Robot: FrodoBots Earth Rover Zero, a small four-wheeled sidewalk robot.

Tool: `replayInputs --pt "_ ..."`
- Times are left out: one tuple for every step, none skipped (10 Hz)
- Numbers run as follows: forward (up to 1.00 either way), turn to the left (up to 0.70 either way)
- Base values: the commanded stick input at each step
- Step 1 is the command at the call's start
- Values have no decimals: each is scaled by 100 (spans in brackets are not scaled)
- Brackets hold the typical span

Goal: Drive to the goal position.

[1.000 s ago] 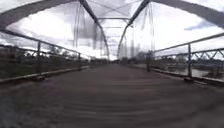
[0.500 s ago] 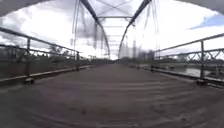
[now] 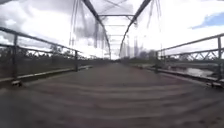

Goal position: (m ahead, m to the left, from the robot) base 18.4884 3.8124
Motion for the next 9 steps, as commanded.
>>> replayInputs --pt "100 0" --pt "100 0" --pt "100 0" --pt "100 0" --pt "100 0" --pt "100 0" --pt "100 0" --pt "100 0" --pt "100 0"
